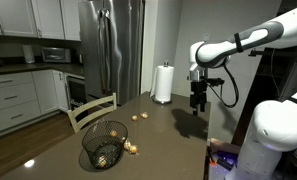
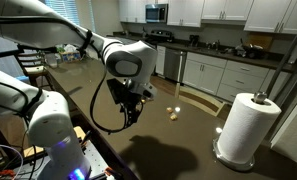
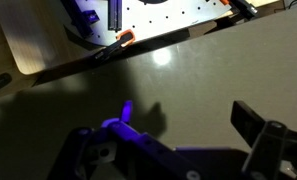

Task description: Pick up the object in the trash can and put it on the table.

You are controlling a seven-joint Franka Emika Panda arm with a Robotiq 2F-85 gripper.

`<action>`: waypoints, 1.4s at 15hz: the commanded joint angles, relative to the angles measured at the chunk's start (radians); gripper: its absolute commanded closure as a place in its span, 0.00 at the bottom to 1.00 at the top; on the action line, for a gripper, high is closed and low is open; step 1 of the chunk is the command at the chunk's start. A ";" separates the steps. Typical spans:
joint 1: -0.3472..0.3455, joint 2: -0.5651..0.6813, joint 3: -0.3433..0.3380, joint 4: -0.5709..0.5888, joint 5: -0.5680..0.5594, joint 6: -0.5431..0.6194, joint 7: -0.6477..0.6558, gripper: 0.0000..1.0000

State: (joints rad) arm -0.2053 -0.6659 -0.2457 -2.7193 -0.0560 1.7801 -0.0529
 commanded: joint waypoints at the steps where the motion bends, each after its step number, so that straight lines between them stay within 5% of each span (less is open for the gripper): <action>1: -0.013 0.002 0.012 0.002 0.007 -0.002 -0.007 0.00; 7: 0.038 0.079 0.060 0.038 0.050 0.128 0.019 0.00; 12: 0.127 0.213 0.176 0.117 0.033 0.266 0.050 0.00; 21: 0.247 0.505 0.308 0.445 0.000 0.226 0.031 0.00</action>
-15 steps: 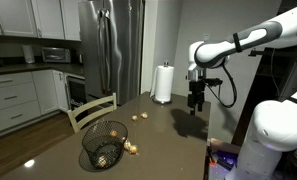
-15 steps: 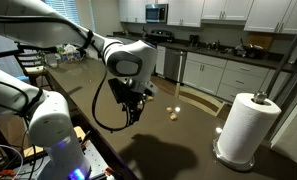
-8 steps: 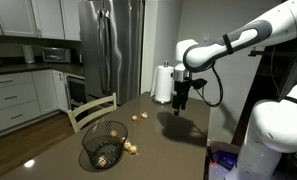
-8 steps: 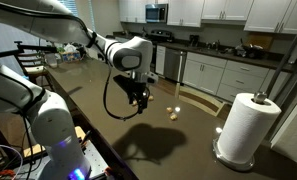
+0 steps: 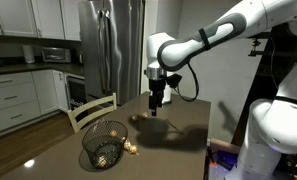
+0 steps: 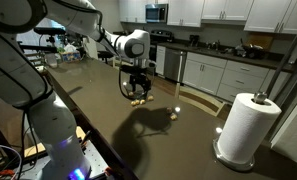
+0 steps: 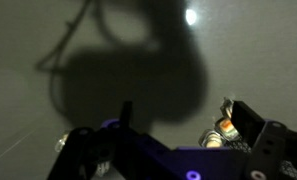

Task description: Pick up the object in the trash can and put it on the table.

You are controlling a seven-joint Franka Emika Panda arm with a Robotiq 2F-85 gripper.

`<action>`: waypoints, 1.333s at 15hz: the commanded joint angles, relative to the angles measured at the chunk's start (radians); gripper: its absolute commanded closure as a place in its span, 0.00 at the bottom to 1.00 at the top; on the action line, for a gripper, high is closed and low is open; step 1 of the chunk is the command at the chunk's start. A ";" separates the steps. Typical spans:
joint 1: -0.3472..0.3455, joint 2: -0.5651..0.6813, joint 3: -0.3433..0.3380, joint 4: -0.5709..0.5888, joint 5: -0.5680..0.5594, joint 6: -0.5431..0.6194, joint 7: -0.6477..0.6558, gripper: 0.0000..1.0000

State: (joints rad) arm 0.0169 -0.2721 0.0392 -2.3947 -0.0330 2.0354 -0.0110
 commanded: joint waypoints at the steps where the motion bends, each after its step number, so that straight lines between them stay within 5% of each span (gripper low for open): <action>1: 0.037 0.149 0.034 0.158 -0.025 -0.029 -0.016 0.00; 20: 0.194 0.689 0.117 0.749 -0.106 -0.235 -0.054 0.00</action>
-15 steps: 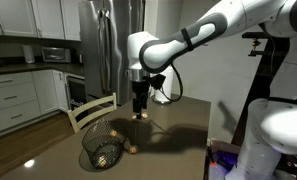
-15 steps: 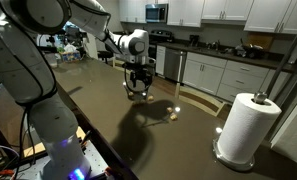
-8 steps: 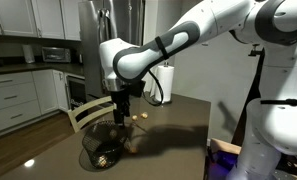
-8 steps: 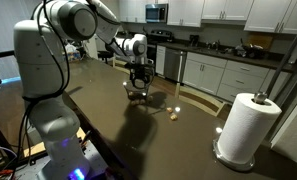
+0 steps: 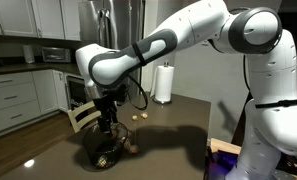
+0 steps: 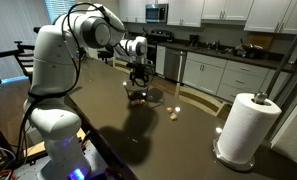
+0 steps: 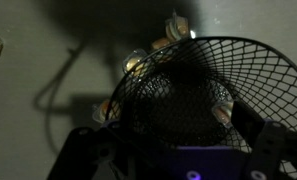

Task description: Pick up the object in the trash can and put it on the table.

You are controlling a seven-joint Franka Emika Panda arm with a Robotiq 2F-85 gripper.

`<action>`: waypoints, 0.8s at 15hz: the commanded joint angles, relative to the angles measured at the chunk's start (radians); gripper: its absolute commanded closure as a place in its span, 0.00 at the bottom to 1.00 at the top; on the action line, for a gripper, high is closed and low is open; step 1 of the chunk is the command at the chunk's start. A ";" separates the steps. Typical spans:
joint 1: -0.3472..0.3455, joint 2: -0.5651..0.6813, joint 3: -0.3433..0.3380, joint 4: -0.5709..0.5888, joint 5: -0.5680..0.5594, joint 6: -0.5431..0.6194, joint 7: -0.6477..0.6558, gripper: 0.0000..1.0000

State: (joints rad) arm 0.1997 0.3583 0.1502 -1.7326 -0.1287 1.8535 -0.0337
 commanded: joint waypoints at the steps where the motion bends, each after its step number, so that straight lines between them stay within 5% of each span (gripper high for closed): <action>1: 0.014 0.071 0.007 0.097 -0.010 -0.056 -0.034 0.00; 12: -0.017 0.046 0.026 -0.011 0.035 0.072 -0.170 0.00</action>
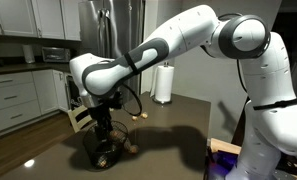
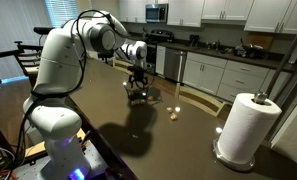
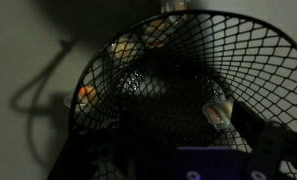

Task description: Pick up the object in the trash can and put it on the table.

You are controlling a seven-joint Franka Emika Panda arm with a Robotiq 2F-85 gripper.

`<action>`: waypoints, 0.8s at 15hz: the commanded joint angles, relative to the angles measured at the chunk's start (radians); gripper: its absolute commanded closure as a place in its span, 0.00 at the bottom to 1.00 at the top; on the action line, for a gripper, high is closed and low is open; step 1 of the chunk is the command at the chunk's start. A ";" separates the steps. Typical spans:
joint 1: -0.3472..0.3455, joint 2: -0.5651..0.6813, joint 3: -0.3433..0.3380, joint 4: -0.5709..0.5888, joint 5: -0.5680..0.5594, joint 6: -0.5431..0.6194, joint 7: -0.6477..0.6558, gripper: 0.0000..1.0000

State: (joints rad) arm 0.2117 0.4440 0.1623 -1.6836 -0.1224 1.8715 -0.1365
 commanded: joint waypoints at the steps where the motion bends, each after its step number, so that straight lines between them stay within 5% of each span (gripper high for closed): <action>1: -0.036 -0.048 0.016 -0.077 0.039 0.079 -0.087 0.00; 12: -0.123 -0.071 0.068 -0.165 0.304 0.159 -0.325 0.00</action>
State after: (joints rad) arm 0.1213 0.4023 0.2041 -1.8093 0.1149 2.0218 -0.3902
